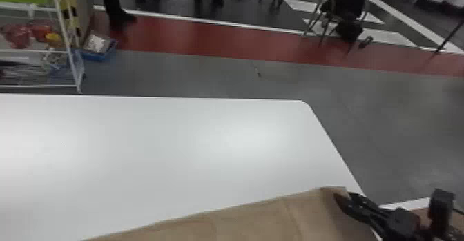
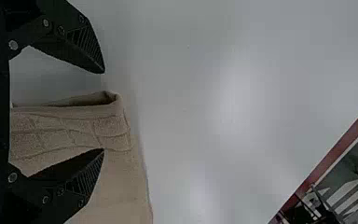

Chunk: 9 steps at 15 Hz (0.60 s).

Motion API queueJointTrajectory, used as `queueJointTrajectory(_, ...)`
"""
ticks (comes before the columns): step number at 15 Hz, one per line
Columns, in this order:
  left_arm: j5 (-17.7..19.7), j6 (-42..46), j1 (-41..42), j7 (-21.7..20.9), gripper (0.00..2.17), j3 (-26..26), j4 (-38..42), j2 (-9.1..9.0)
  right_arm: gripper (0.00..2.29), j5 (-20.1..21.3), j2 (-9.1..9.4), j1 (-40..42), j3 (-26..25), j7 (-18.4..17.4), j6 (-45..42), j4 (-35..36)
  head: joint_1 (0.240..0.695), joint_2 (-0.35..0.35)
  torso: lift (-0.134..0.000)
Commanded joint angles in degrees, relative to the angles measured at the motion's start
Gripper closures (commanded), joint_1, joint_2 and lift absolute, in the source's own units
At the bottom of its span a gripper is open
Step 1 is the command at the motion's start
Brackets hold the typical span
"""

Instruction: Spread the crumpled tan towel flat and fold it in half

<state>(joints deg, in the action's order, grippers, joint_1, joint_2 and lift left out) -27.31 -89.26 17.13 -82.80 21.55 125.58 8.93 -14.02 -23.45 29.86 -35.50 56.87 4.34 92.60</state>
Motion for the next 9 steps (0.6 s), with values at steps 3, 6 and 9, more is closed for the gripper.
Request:
queueJointTrajectory(3,-0.99,-0.77,-0.08,0.18,0.64,-1.78,0.02,-0.06,1.02,0.05,-0.11,-0.59,0.17,-0.09,0.01,-0.58,0.695,-0.333,-0.123)
queueJointTrajectory(6,-1.08,-0.77,-0.34,0.53,1.10,-1.86,0.02,-0.14,1.02,-0.13,-0.37,-0.59,0.17,-0.09,0.01,-0.75,0.695,-0.340,-0.123)
queueJointTrajectory(9,-1.16,-0.77,-0.34,-0.26,1.62,-1.86,0.46,-0.14,1.02,-0.30,-0.54,-0.85,-0.01,-0.09,0.01,-0.66,0.695,-0.341,-0.123)
